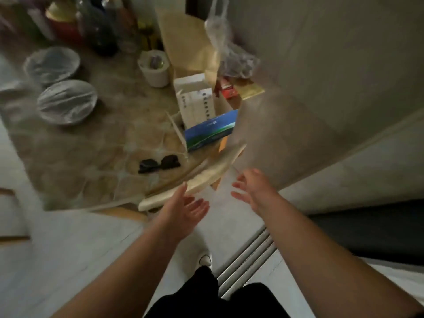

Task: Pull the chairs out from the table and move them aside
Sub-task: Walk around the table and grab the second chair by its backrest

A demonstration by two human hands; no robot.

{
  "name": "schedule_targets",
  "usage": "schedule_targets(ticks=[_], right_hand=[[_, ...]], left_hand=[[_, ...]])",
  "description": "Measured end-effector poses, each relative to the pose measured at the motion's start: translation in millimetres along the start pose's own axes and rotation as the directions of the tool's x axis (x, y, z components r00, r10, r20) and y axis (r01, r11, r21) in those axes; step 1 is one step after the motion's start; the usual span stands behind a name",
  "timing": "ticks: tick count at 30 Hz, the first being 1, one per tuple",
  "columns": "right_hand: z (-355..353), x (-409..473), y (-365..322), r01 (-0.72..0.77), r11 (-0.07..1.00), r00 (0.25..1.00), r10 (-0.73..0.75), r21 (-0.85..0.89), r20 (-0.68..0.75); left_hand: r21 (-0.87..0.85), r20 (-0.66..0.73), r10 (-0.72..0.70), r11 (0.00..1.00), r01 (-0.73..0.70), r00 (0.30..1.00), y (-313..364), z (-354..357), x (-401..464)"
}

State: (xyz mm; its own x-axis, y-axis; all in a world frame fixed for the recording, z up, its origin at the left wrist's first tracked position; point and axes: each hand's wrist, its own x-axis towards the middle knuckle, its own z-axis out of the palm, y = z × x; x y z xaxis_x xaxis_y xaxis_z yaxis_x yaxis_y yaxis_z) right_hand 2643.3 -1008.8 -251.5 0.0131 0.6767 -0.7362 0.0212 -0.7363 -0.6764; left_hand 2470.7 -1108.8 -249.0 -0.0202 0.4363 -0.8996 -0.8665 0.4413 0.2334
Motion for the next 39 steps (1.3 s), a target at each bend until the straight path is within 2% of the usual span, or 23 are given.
schedule_targets(ticks=[3,6,9,11,14,20,23,29,39], right_hand=[[5,39,-18,-0.209,0.977,0.966,0.199,0.044,0.165],[19,84,-30,-0.335,0.935,0.898,0.28,0.115,0.339],[33,123,-30,-0.446,0.889,0.853,0.385,0.108,0.352],[38,141,-28,-0.512,0.854,0.816,0.451,0.091,0.361],[35,156,-23,-0.571,0.816,0.764,0.489,0.089,0.421],[35,161,-22,-0.505,0.863,0.784,0.44,0.037,0.438],[35,146,-25,-0.457,0.889,0.797,0.419,-0.018,0.435],[5,114,-18,-0.325,0.943,0.863,0.328,-0.075,0.385],[-77,-20,27,-0.307,0.951,0.901,0.304,-0.04,0.31]], left_hand=[[-0.279,-0.11,0.009,0.96,-0.04,0.994,-15,1,11],[-0.491,-0.212,0.094,0.85,-0.189,0.973,-12,0,31],[-0.616,-0.279,0.162,0.726,-0.306,0.947,-2,-1,46],[-0.65,-0.291,0.168,0.688,-0.323,0.942,9,0,49],[-0.622,-0.311,0.135,0.719,-0.309,0.941,16,6,53],[-0.472,-0.475,0.162,0.782,-0.406,0.865,16,14,74],[-0.424,-0.509,0.197,0.79,-0.444,0.838,8,12,75],[-0.354,-0.594,0.22,0.793,-0.497,0.774,-35,3,65],[-0.336,-0.623,0.232,0.783,-0.524,0.747,-151,-28,-42]])
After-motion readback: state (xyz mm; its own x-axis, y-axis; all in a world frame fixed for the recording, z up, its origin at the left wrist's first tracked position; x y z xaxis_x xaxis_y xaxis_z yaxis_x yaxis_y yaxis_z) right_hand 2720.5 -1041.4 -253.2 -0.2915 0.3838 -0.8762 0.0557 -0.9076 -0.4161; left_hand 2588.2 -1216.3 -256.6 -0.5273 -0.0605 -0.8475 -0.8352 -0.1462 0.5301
